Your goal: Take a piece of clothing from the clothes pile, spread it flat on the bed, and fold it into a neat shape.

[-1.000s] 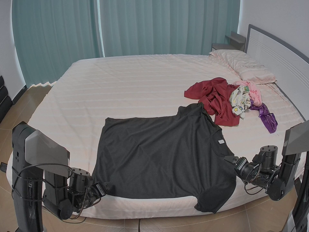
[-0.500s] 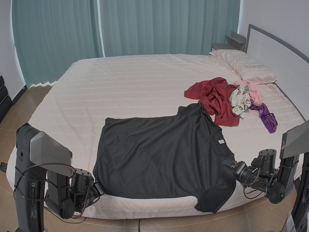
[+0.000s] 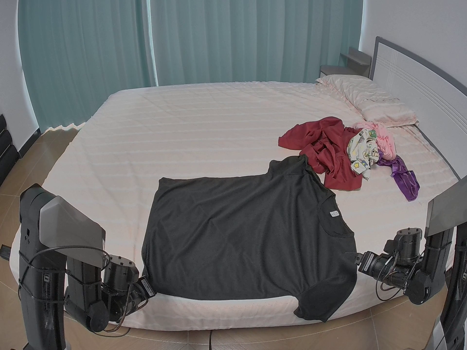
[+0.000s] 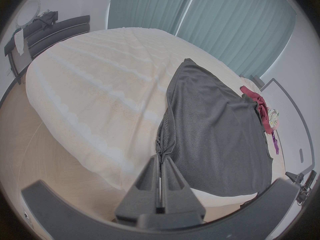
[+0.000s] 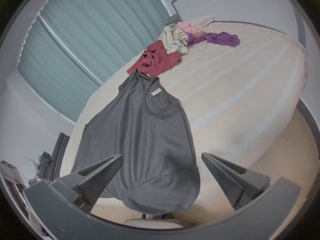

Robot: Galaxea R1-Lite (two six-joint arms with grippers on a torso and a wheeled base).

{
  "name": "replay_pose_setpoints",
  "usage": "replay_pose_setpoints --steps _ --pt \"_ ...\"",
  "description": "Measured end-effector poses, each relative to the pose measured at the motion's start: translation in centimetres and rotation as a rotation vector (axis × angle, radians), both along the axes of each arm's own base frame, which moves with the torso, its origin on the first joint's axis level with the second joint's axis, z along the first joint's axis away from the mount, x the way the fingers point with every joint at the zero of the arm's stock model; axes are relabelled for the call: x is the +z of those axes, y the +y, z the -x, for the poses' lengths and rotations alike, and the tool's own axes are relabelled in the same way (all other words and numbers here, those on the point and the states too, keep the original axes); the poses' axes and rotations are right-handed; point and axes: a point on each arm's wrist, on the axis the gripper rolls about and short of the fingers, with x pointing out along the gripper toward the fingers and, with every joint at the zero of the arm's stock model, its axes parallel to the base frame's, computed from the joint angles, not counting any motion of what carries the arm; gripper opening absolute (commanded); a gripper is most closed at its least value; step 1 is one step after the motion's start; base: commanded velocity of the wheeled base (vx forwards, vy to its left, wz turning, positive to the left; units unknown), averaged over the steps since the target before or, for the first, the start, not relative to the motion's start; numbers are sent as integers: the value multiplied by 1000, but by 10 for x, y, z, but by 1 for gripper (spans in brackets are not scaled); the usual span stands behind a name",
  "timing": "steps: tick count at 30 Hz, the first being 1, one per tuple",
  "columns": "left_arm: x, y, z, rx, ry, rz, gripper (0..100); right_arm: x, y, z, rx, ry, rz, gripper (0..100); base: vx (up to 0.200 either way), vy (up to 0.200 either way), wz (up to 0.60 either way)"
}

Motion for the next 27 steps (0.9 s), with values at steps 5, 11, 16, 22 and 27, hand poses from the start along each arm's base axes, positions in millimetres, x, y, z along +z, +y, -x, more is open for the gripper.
replay_pose_setpoints --steps 5,11,16,22,27 --pt "-1 0 0 -1 7 2 0 -12 -3 -12 4 2 30 100 0 0 0" --pt "-3 1 -1 -4 10 11 0 -24 -2 -29 19 2 19 100 0 0 0" --pt "-3 1 -1 -9 12 18 0 -34 -1 -38 39 51 7 0 0 0 0" --pt "-4 2 -2 -8 13 21 0 -39 -2 -53 34 34 2 0 0 0 0" --pt "-5 2 -2 -7 17 22 0 -34 -6 -66 19 -14 -1 0 0 0 0"
